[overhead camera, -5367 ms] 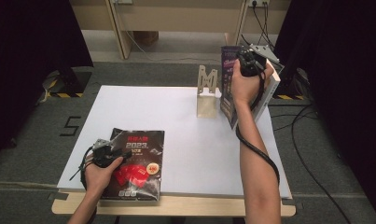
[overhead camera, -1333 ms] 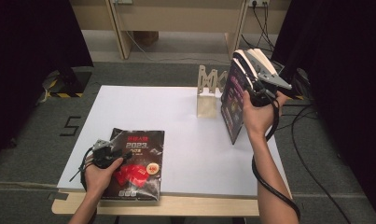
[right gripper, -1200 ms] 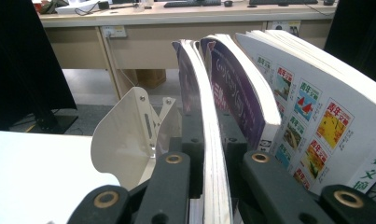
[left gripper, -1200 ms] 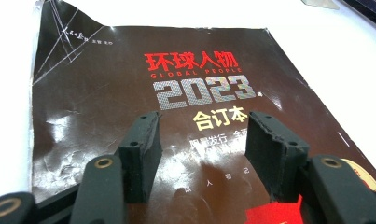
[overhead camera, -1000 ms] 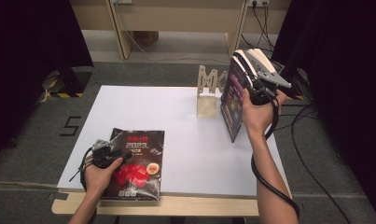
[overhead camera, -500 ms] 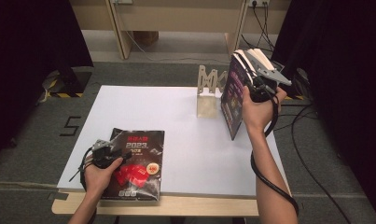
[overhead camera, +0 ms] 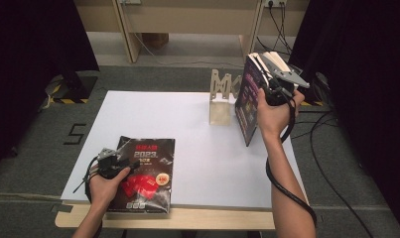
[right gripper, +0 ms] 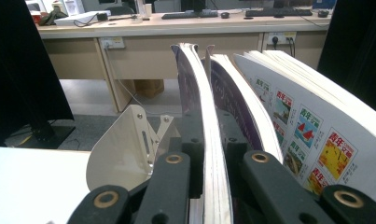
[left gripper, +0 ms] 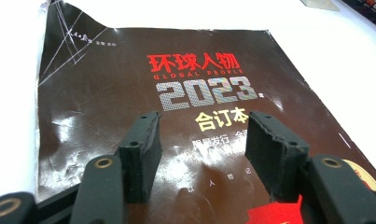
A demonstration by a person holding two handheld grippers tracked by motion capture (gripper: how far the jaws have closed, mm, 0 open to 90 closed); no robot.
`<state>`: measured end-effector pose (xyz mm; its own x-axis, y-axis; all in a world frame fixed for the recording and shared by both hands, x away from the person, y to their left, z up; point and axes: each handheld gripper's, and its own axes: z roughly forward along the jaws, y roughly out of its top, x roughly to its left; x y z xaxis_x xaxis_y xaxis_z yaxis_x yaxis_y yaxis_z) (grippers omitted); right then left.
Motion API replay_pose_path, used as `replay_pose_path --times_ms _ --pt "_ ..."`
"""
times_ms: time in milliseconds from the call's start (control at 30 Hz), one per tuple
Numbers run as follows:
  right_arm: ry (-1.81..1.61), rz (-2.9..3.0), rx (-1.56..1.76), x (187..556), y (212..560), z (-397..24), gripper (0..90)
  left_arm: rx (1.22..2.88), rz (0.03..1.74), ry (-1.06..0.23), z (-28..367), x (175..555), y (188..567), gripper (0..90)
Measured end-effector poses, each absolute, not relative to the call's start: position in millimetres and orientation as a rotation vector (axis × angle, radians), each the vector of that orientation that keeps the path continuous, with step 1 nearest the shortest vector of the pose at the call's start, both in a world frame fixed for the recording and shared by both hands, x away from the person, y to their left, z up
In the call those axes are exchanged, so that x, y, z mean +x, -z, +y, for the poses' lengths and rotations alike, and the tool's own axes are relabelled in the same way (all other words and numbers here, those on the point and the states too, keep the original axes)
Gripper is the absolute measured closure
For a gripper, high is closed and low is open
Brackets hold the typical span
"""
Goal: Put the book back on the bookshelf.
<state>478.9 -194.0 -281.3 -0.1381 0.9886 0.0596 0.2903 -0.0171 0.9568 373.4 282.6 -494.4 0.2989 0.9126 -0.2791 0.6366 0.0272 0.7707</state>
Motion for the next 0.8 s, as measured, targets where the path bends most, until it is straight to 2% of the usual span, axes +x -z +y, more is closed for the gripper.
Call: replay_pose_path --times_ms 800 --pt "-1.202 1.503 1.377 490 280 -192 84.8 1.688 1.423 -0.391 283 374 495 44.4"
